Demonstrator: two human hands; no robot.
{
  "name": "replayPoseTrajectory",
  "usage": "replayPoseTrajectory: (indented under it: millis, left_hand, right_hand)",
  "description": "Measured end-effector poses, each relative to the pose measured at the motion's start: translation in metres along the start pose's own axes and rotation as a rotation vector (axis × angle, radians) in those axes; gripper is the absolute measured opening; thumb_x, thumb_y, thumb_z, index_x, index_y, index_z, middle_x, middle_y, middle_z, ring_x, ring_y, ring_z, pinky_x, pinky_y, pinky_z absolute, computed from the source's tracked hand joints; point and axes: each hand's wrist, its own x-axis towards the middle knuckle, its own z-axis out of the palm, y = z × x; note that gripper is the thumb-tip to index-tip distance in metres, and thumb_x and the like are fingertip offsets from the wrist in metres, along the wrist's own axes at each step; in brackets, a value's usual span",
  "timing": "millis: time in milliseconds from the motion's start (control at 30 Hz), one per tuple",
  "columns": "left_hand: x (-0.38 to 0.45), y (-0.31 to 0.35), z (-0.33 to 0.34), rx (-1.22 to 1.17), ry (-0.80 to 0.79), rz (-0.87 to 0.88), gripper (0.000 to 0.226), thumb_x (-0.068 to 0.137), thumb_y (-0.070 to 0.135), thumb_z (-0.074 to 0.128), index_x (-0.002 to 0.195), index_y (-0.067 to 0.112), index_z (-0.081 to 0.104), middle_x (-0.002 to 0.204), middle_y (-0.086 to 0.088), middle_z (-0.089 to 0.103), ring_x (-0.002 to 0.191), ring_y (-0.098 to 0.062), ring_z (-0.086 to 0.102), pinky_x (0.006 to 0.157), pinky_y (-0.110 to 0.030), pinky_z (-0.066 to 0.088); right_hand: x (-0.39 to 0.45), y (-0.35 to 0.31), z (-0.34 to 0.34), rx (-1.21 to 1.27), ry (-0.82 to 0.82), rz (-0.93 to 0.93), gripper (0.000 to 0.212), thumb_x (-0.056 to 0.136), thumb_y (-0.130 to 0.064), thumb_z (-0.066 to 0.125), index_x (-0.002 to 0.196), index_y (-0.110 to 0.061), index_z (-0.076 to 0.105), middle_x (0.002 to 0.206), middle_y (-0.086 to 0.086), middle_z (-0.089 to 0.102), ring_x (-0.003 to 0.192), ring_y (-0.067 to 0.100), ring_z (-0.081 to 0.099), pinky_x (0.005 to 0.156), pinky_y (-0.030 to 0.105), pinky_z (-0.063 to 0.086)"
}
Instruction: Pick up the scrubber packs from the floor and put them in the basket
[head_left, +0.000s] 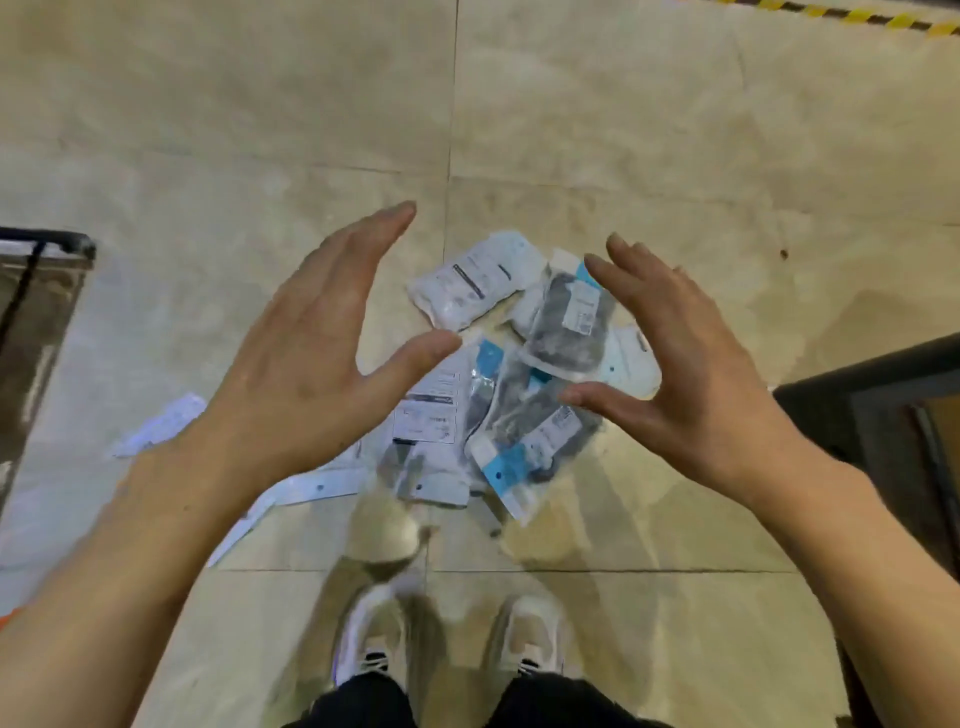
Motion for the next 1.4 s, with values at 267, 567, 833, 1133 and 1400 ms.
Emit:
replayPoseTrajectory:
  millis: [267, 567, 833, 1133, 1400]
  left_hand:
    - [-0.01, -0.143, 0.139, 0.047, -0.001, -0.035, 0.087, 0.085, 0.075, 0.043, 0.16, 0.037, 0.021, 0.161, 0.011, 0.034, 0.144, -0.005, 0.031, 0.108, -0.023, 0.027]
    - [-0.016, -0.177, 0.157, 0.079, -0.032, -0.024, 0.09, 0.083, 0.079, 0.042, 0.16, 0.038, 0.023, 0.16, 0.007, 0.038, 0.139, -0.008, 0.036, 0.103, -0.025, 0.031]
    - [-0.022, -0.193, 0.166, 0.052, -0.011, -0.024, 0.088, 0.084, 0.078, 0.044, 0.159, 0.04, 0.022, 0.157, 0.005, 0.041, 0.14, -0.013, 0.042, 0.102, -0.03, 0.035]
    - [-0.023, -0.198, 0.178, 0.042, -0.053, -0.005, 0.085, 0.085, 0.077, 0.045, 0.158, 0.042, 0.022, 0.157, 0.008, 0.042, 0.141, -0.014, 0.043, 0.103, -0.037, 0.044]
    - [-0.024, -0.233, 0.174, 0.217, -0.096, 0.086, 0.071, 0.097, 0.023, 0.066, 0.159, 0.031, 0.03, 0.162, 0.002, 0.04, 0.143, -0.025, 0.044, 0.1, -0.046, 0.048]
  right_hand:
    - [-0.015, 0.104, 0.161, -0.091, -0.084, -0.008, 0.093, 0.083, -0.064, 0.064, 0.159, -0.019, 0.035, 0.166, 0.008, 0.034, 0.155, 0.026, 0.027, 0.124, 0.037, 0.016]
    - [-0.004, 0.146, 0.208, -0.41, -0.517, -0.155, 0.098, 0.077, -0.029, 0.089, 0.159, -0.015, 0.037, 0.165, 0.012, 0.037, 0.154, 0.035, 0.031, 0.124, 0.045, 0.025]
    - [0.023, 0.159, 0.254, -0.581, -0.771, -0.113, 0.104, 0.077, -0.042, 0.084, 0.16, -0.032, 0.022, 0.153, 0.0, 0.043, 0.139, 0.025, 0.044, 0.114, 0.037, 0.037]
    - [0.031, 0.149, 0.253, -0.664, -0.843, -0.066, 0.083, 0.062, -0.051, 0.093, 0.128, -0.03, 0.048, 0.122, 0.002, 0.065, 0.113, 0.028, 0.062, 0.091, 0.041, 0.053]
    - [0.017, 0.128, 0.219, 0.028, -0.522, 0.217, 0.064, 0.064, -0.048, 0.094, 0.11, -0.032, 0.053, 0.107, -0.008, 0.072, 0.099, 0.021, 0.068, 0.079, 0.036, 0.053]
